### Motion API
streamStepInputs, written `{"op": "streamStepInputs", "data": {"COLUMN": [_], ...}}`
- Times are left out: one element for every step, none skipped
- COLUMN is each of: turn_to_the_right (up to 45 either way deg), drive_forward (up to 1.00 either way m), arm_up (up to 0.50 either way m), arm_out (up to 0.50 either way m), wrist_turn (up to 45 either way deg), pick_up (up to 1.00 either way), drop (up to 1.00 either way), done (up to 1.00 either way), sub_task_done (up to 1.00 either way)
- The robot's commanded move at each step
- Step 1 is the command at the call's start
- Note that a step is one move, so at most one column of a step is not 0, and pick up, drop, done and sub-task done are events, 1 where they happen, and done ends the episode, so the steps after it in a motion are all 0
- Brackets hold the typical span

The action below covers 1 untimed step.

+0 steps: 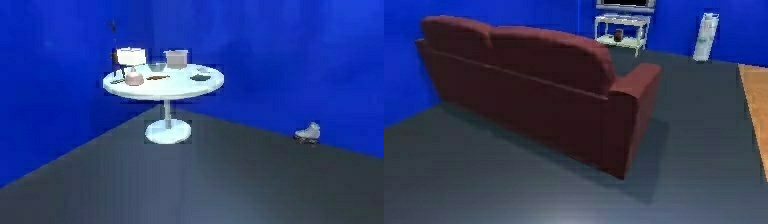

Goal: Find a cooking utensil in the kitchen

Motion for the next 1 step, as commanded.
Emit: {"op": "streamStepInputs", "data": {"turn_to_the_right": [-45.0], "drive_forward": [0.00], "arm_up": [0.00], "arm_out": [0.00], "wrist_turn": [0.0], "pick_up": [0.00], "drop": [0.00], "done": [0.00], "sub_task_done": [0.00]}}
